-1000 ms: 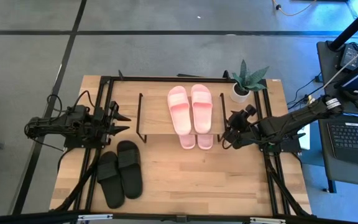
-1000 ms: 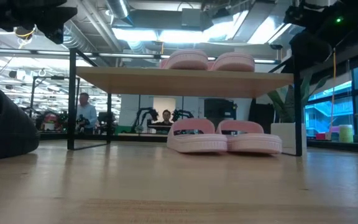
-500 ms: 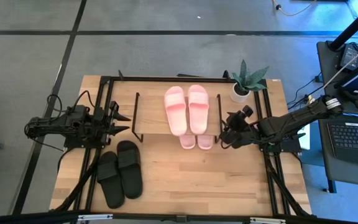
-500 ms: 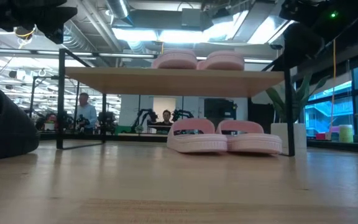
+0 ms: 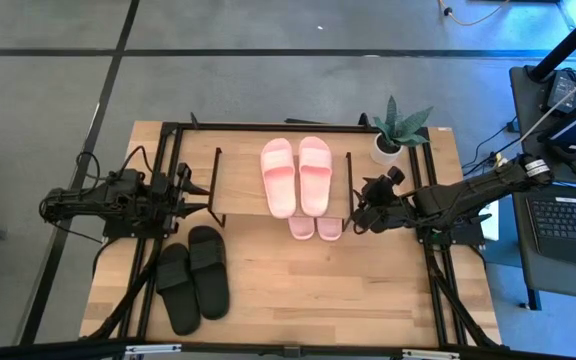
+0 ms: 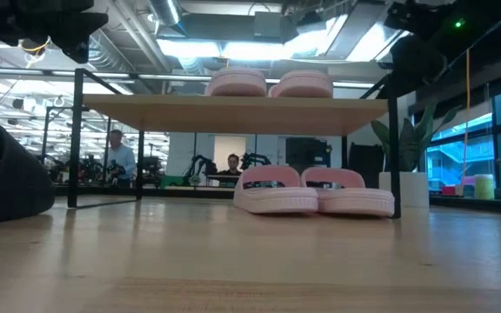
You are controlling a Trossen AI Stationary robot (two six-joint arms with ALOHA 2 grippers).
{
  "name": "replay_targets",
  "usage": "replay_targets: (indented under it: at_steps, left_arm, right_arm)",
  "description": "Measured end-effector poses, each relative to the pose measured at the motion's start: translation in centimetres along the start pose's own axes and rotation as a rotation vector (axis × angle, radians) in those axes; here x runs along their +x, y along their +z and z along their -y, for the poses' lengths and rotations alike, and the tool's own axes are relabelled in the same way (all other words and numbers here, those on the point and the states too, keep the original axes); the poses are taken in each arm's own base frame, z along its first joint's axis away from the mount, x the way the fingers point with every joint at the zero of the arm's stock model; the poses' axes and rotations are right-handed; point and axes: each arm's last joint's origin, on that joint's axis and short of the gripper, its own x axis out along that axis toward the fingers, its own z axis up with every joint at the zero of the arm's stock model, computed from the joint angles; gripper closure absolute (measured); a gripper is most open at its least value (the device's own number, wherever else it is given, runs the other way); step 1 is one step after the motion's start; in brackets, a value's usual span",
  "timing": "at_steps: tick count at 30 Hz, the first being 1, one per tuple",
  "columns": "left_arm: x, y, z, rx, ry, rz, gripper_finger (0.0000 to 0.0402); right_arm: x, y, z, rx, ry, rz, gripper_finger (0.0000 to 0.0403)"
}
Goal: Pick and place slides into the shelf
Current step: Move the black slipper under the shelf
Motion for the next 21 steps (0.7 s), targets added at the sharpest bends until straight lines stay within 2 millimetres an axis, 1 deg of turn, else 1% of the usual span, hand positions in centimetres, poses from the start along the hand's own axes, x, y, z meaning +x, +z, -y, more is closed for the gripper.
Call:
replay_targets:
  at_steps: [4,10,13,17,19,21]
  left_arm:
    - [0.0,0.0,0.0,-0.016,0.0,0.0,0.026]
    - [0.0,0.0,0.0,-0.018,0.0,0.0,0.026]
    - [0.0,0.0,0.0,-0.018,0.0,0.0,0.026]
    - [0.0,0.0,0.0,-0.018,0.0,0.0,0.026]
    - [0.0,0.0,0.0,-0.019,0.0,0.001,0.026]
    - [0.0,0.0,0.0,-0.023,0.0,0.001,0.026]
  right_arm:
    - [-0.2,-0.3,0.4,-0.02,-0.011,-0.019,0.0192]
    - [-1.0,-0.1,0.9,0.014,0.015,0.006,0.0192]
    - [-1.8,0.2,1.2,0.015,0.046,0.033,0.0192]
    - [-3.2,1.2,1.8,0.037,0.083,0.068,0.0192]
    - [-3.7,1.3,2.2,0.043,0.095,0.059,0.0192]
    - [-4.1,1.1,2.5,0.04,0.123,0.014,0.0192]
